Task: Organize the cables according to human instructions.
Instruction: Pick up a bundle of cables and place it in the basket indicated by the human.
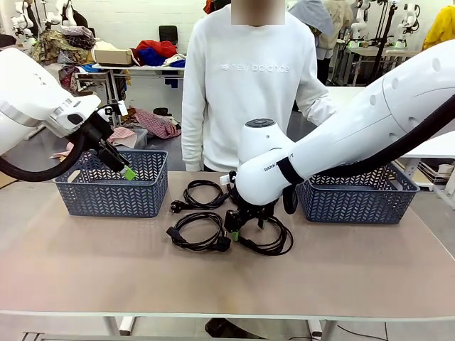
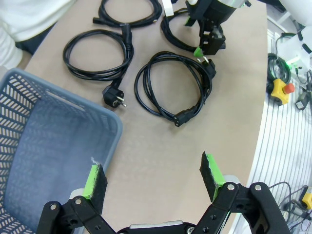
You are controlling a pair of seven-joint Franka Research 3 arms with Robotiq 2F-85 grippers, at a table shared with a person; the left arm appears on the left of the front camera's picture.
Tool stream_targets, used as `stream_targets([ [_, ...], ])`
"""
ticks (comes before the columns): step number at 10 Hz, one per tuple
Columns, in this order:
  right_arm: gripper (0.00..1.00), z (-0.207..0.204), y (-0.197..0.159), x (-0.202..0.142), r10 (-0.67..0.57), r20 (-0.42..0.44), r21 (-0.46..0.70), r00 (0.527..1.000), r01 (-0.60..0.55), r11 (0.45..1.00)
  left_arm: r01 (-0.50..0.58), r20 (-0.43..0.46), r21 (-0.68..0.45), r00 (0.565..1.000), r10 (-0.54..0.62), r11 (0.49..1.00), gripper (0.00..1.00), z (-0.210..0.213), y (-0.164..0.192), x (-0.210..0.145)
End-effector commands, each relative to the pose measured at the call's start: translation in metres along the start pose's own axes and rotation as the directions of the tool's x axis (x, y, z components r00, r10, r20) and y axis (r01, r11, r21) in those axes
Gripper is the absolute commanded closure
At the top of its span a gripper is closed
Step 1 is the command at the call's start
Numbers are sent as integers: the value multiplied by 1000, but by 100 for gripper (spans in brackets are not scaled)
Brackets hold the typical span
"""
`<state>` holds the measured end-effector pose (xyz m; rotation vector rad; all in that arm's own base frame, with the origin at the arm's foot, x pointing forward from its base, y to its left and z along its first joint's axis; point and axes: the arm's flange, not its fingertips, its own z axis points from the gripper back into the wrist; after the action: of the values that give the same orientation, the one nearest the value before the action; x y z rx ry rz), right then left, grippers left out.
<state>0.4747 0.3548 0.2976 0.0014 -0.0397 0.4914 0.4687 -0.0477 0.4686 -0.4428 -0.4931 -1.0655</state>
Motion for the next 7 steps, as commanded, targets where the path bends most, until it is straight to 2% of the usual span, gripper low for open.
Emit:
stream_targets([
  [1, 0, -1, 8, 10, -32, -9, -51, 999, 31, 998, 1, 26, -10, 1000, 0, 1000, 0, 1, -2, -1],
  [2, 4, -1, 8, 10, -35, -13, -47, 999, 34, 998, 1, 26, -10, 1000, 0, 1000, 0, 1, -2, -1],
  [3, 18, -1, 8, 11, -39, -13, -48, 999, 38, 998, 1, 26, -10, 1000, 0, 1000, 0, 1, -2, -1],
  [4, 22, -1, 8, 11, -41, -15, -49, 999, 40, 998, 1, 26, -10, 1000, 0, 1000, 0, 1, -2, -1],
  [5, 36, -2, 8, 12, -45, -17, -46, 999, 44, 998, 1, 26, -10, 1000, 0, 1000, 0, 1, -2, -1],
  [6, 40, -2, 9, 12, -51, -19, -43, 999, 50, 998, 1, 26, -10, 1000, 0, 1000, 0, 1, -2, -1],
  [7, 55, -2, 10, 12, -57, -21, -46, 998, 55, 997, 1, 26, -10, 1000, 0, 1000, 0, 1, -2, -1],
])
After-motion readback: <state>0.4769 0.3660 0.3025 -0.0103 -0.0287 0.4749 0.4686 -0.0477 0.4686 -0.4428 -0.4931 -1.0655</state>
